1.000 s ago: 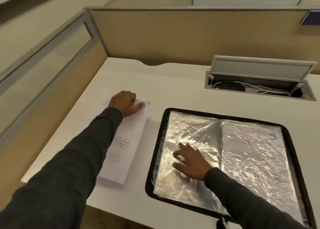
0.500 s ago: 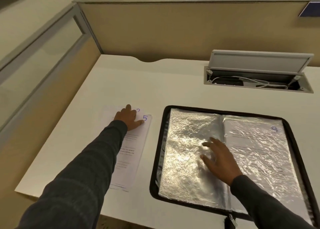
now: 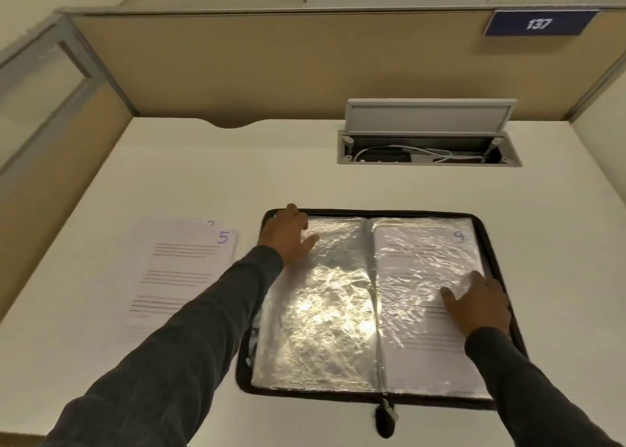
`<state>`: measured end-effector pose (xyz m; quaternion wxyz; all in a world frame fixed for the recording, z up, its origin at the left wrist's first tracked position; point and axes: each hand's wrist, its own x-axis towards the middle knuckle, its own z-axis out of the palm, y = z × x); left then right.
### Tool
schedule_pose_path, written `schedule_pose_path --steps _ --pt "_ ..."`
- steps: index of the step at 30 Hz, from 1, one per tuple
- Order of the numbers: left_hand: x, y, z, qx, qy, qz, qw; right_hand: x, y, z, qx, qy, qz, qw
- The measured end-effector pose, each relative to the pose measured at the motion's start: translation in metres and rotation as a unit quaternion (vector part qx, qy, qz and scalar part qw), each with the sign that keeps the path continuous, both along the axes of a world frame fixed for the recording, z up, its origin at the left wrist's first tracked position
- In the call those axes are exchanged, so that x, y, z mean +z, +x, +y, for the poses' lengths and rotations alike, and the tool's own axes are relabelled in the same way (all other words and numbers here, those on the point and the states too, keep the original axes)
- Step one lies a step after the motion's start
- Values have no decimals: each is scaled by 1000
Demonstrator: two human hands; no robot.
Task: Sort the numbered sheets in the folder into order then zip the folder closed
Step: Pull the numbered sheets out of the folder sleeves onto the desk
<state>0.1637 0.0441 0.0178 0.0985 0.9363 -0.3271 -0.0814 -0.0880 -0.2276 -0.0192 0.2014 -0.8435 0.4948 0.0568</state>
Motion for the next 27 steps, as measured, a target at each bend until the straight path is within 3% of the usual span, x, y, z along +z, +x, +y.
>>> schedule_pose_path --steps 5,11,16,24,27 --pt "-5 -64 -84 -95 -15 20 995 9 -7 -24 -33 11 -2 999" --pt "-12 -105 -146 -147 -22 37 988 11 -8 -50 -64 96 -89 989" --pt "-13 -101 -182 -130 5 36 991 12 -10 -58 -92 134 -126 979" --pt "-21 -82 -217 -69 85 61 992 -1 -13 -76 -39 98 -125 987" --pt "-24 -77 -227 -56 76 60 994 -3 -16 -79 -28 98 -131 986"
